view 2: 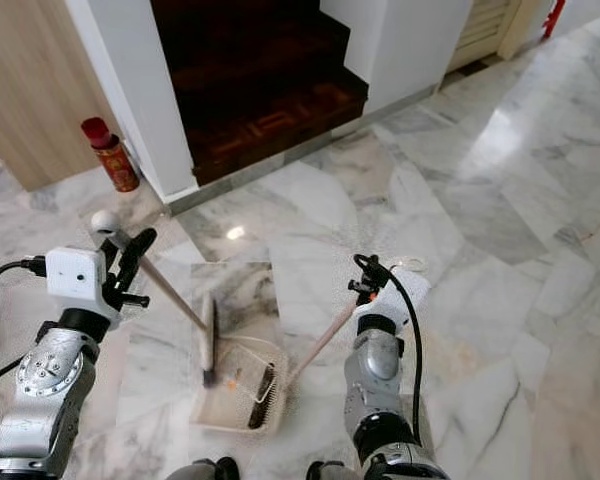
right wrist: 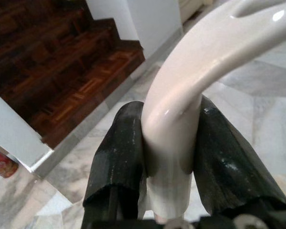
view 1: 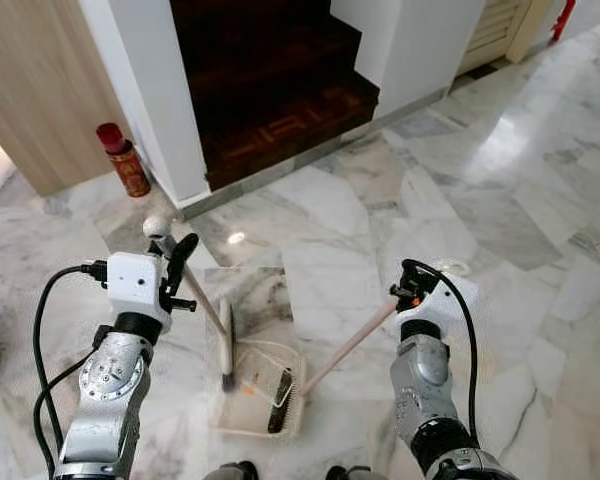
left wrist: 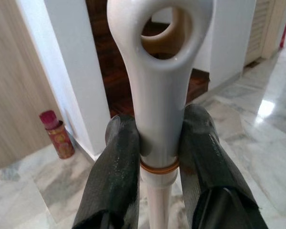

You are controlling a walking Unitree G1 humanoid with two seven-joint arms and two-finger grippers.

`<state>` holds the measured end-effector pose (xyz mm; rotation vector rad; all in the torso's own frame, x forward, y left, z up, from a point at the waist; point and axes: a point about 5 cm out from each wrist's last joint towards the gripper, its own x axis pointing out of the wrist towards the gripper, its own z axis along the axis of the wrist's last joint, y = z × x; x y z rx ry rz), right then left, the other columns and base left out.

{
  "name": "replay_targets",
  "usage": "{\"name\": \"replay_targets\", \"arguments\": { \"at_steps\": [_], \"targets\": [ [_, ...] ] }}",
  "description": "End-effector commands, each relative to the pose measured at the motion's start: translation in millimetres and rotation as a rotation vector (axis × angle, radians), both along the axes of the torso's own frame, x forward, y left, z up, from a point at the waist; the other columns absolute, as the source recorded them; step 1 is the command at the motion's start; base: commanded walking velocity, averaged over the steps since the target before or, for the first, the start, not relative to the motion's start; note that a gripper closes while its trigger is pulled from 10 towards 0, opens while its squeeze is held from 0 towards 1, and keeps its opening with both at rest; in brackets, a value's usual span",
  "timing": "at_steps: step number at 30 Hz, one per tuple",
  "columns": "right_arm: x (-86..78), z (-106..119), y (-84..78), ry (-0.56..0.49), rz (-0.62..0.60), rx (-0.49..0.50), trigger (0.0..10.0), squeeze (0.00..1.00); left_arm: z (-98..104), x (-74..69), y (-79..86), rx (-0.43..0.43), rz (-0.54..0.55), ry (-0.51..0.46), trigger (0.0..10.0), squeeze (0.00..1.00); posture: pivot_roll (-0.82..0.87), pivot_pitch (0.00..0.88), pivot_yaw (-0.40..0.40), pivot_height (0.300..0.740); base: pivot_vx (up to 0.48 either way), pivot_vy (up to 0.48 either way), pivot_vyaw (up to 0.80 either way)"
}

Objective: Sweep floor

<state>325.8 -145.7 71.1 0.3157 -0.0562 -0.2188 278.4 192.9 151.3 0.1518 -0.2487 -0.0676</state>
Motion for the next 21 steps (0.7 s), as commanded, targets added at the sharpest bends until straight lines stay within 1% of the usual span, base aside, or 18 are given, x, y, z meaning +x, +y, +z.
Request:
{"name": "replay_targets", "arguments": {
  "at_steps": [1, 3, 6, 8, 11, 14, 17, 18, 21],
  "targets": [
    [7.0, 22.2, -6.1, -0.105, -0.013, 0.014, 10.0, 0.00, -2.9, -2.2, 0.4, 0.025, 0.019, -0.014, 10.0, 0.00, 0.09, 0.048, -0.039, 0.740, 0.000, 0.000, 0.00],
    [8.8, 27.8, -8.4, -0.125, -0.016, 0.021, 10.0, 0.00, -3.3, 0.7, 0.7, 0.023, 0.025, -0.016, 10.0, 0.00, 0.08, 0.023, -0.034, 0.740, 0.000, 0.000, 0.00],
    [11.6, 34.8, -8.8, -0.149, -0.006, 0.009, 10.0, 0.00, 1.1, 5.4, 0.2, 0.031, 0.025, -0.040, 10.0, 0.00, 0.07, 0.010, -0.030, 0.740, 0.000, 0.000, 0.00],
    [12.3, 35.1, -8.7, -0.150, -0.001, 0.007, 10.0, 0.00, 2.0, 6.8, -0.5, 0.034, 0.020, -0.048, 10.0, 0.00, 0.07, 0.000, -0.028, 0.740, 0.000, 0.000, 0.00],
    [13.8, 38.3, -8.6, -0.155, 0.000, 0.002, 10.0, 0.00, 17.6, 11.4, 3.1, 0.056, 0.026, -0.110, 10.0, 0.00, 0.08, 0.000, -0.023, 0.740, 0.000, 0.000, 0.00],
    [13.9, 38.3, -8.3, -0.150, 0.001, 0.003, 10.0, 0.00, 24.3, 12.8, 6.7, 0.079, 0.034, -0.136, 10.0, 0.00, 0.08, 0.000, -0.021, 0.740, 0.000, 0.000, 0.00],
    [13.3, 38.0, -8.2, -0.147, 0.001, 0.004, 10.0, 0.00, 25.2, 12.4, 8.0, 0.097, 0.034, -0.144, 10.0, 0.00, 0.08, 0.000, -0.016, 0.740, 0.000, 0.000, 0.00],
    [12.7, 37.1, -8.4, -0.144, -0.001, 0.005, 10.0, 0.00, 22.7, 10.4, 6.6, 0.116, 0.024, -0.138, 10.0, 0.00, 0.08, 0.000, -0.014, 0.740, 0.000, 0.000, 0.00],
    [11.1, 35.6, -9.3, -0.137, -0.005, 0.004, 10.0, 0.00, 14.7, 7.5, 2.8, 0.122, -0.002, -0.107, 10.0, 0.00, 0.09, 0.000, -0.027, 0.740, 0.000, 0.000, 0.00]
  ]
}}
